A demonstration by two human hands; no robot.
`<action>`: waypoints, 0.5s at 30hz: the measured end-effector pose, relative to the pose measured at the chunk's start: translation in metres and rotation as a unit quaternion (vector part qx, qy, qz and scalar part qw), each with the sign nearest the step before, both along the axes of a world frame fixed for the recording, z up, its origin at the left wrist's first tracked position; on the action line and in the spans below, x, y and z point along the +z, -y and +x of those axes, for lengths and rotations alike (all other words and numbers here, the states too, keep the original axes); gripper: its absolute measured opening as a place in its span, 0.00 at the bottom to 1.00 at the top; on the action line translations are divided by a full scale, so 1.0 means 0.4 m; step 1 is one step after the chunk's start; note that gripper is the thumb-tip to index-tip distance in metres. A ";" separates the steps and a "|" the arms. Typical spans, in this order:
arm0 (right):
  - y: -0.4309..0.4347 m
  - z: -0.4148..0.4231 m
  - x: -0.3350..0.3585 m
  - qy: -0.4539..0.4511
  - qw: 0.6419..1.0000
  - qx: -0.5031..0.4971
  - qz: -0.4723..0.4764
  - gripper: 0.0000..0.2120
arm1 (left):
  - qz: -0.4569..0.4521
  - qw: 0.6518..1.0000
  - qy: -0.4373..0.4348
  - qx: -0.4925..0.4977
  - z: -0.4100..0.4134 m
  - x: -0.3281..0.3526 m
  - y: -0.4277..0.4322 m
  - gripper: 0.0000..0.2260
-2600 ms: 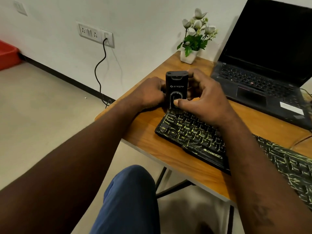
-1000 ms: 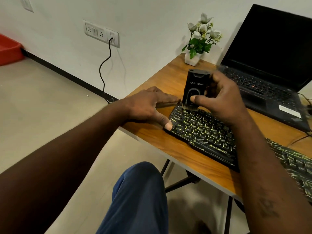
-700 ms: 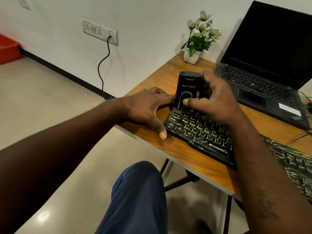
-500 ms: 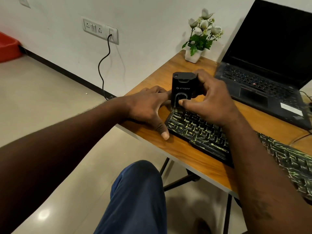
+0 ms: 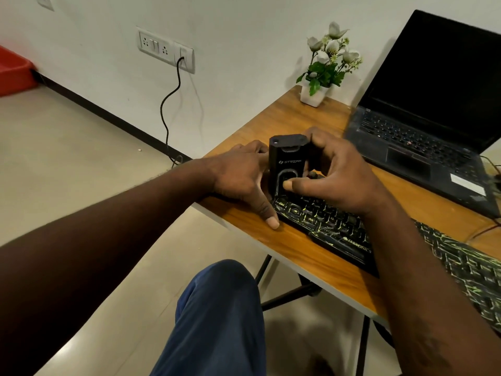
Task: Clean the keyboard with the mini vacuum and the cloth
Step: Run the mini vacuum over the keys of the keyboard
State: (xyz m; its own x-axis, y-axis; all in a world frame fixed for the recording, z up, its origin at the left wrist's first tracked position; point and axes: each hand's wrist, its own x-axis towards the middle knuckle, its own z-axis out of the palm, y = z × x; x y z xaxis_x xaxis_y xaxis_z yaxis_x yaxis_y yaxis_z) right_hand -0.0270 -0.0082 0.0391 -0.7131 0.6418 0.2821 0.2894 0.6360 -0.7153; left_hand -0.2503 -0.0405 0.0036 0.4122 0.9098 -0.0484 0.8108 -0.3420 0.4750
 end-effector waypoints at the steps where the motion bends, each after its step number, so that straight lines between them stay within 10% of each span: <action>1: -0.001 -0.001 0.001 -0.007 1.000 0.012 -0.018 0.21 | 0.000 1.000 0.000 0.001 0.000 -0.001 0.001 0.53; 6: -0.019 0.002 0.000 0.011 0.989 -0.119 0.081 0.22 | -0.004 1.000 -0.010 0.008 0.004 0.012 0.005 0.56; 11: 0.002 -0.002 0.000 -0.002 0.999 0.031 -0.035 0.22 | -0.005 0.999 0.039 -0.006 0.004 0.005 0.005 0.42; 15: -0.015 -0.005 0.000 0.012 0.993 -0.102 0.054 0.23 | -0.001 1.000 0.000 0.003 0.004 0.013 0.006 0.53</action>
